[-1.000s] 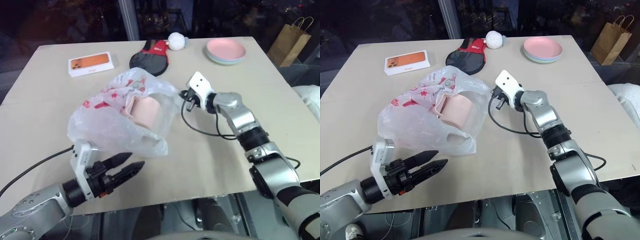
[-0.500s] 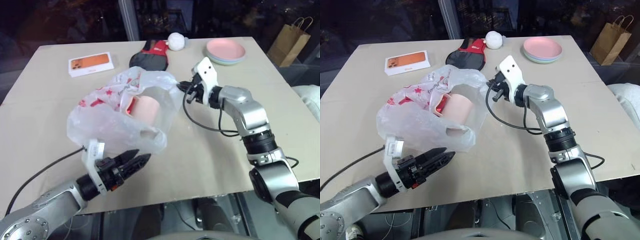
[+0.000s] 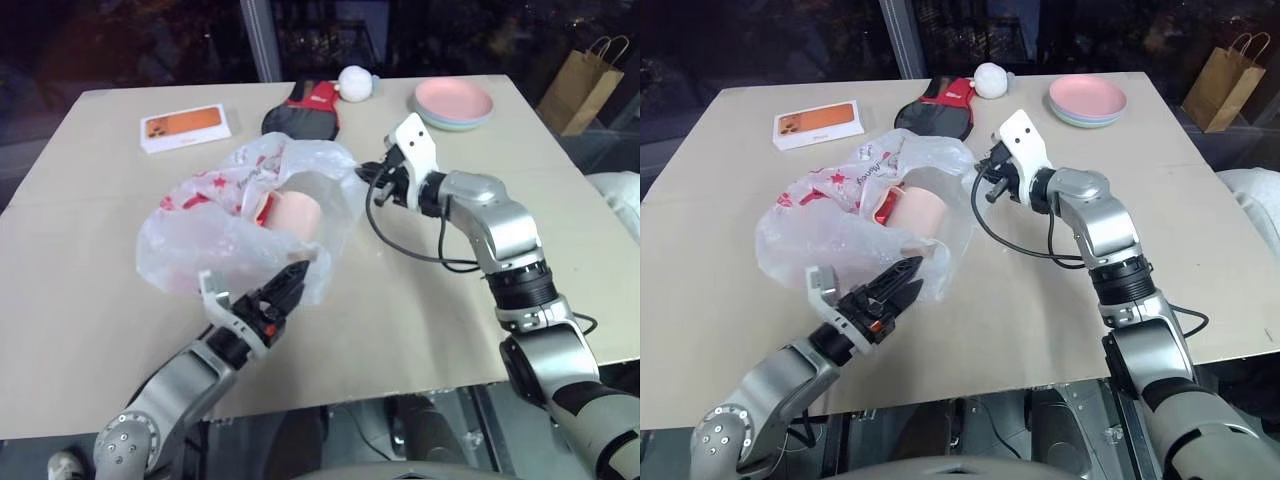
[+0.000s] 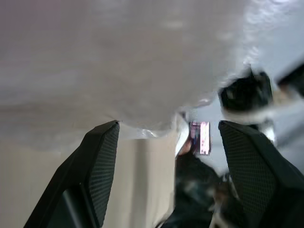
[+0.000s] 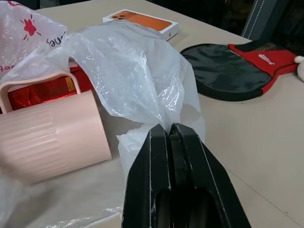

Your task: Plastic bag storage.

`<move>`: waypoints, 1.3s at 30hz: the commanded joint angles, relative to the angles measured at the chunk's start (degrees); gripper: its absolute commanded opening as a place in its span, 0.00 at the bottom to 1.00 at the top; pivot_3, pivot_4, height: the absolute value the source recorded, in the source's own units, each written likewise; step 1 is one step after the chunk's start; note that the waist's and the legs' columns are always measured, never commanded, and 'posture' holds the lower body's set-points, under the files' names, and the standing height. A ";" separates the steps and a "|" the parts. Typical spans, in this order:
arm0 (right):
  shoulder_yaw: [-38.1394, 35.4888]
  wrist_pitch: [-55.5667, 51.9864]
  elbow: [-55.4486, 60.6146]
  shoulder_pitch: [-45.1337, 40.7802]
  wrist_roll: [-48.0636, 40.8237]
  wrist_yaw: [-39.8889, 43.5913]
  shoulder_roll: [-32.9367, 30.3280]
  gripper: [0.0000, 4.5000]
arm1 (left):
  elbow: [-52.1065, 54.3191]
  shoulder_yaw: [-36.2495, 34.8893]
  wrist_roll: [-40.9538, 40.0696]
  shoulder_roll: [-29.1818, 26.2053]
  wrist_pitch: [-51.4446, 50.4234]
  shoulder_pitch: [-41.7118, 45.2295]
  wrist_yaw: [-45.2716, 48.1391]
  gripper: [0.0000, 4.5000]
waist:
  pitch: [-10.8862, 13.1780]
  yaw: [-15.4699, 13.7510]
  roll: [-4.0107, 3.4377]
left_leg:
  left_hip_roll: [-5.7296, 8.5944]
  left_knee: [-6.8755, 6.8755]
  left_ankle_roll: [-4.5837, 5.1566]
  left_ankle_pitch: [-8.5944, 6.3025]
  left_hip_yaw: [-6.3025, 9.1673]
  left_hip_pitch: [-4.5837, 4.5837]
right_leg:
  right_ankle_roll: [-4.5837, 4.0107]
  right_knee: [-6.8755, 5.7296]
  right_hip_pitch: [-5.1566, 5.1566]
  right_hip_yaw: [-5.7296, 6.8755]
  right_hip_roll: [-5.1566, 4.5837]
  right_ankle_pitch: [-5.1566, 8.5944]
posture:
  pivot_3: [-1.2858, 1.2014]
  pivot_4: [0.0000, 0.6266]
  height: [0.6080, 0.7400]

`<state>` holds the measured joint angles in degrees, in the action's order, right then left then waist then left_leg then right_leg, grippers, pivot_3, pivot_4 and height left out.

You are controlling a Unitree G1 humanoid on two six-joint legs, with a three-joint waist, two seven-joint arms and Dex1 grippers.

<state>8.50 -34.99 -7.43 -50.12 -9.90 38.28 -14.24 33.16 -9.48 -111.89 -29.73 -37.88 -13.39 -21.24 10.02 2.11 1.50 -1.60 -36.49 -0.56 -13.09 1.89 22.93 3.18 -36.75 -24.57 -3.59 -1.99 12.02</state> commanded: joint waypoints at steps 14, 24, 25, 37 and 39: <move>-0.60 1.22 0.88 -0.71 -0.76 -0.08 0.65 0.02 | 15.43 -2.83 71.25 -24.87 12.90 -0.52 49.01 0.76 | 0.13 0.31 -0.26 | -0.07 0.13 0.00 0.00 -0.36 0.01 | -0.17 0.13 -0.15 -0.23 0.04 0.21 | 0.52 0.24 1.00; -0.55 0.37 1.91 -0.47 -0.59 -0.51 0.95 0.02 | 11.77 8.47 73.66 -27.50 -6.76 16.55 48.73 0.76 | 0.16 0.44 -0.22 | -0.08 0.13 0.00 0.00 -0.31 0.03 | 0.04 0.06 -0.17 -0.22 0.06 0.04 | 0.52 0.24 1.00; -0.59 0.18 2.12 -0.45 -0.62 -0.62 0.95 0.02 | 11.53 8.83 72.46 -27.68 -9.40 17.21 48.96 0.76 | 0.16 0.53 -0.22 | -0.08 0.13 0.00 0.00 -0.30 0.03 | 0.04 0.05 -0.17 -0.22 0.06 0.04 | 0.52 0.24 1.00; -0.63 -0.68 3.21 -0.33 -0.47 -1.83 0.94 0.00 | 7.33 13.03 72.14 -27.42 -20.00 22.42 52.63 0.48 | 0.18 0.49 -0.21 | -0.09 0.12 0.00 0.00 -0.26 0.03 | 0.04 0.02 -0.17 -0.19 0.07 0.04 | 0.52 0.24 1.00; -0.78 -0.60 3.21 -0.18 -0.50 -1.85 0.82 0.00 | 5.42 10.74 72.94 -26.14 -16.30 20.34 54.32 0.25 | 0.18 0.53 -0.21 | -0.09 0.12 0.00 0.00 -0.26 0.03 | 0.03 0.02 -0.18 -0.19 0.08 0.04 | 0.52 0.24 1.00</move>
<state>8.59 -35.99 -7.19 -49.66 -9.75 36.79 -13.18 39.12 3.01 -39.80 -56.49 -57.12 7.91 31.68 10.19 2.64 1.29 -1.69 -36.37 -0.56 -13.09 1.63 22.96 3.21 -36.73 -24.75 -3.78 -1.91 12.06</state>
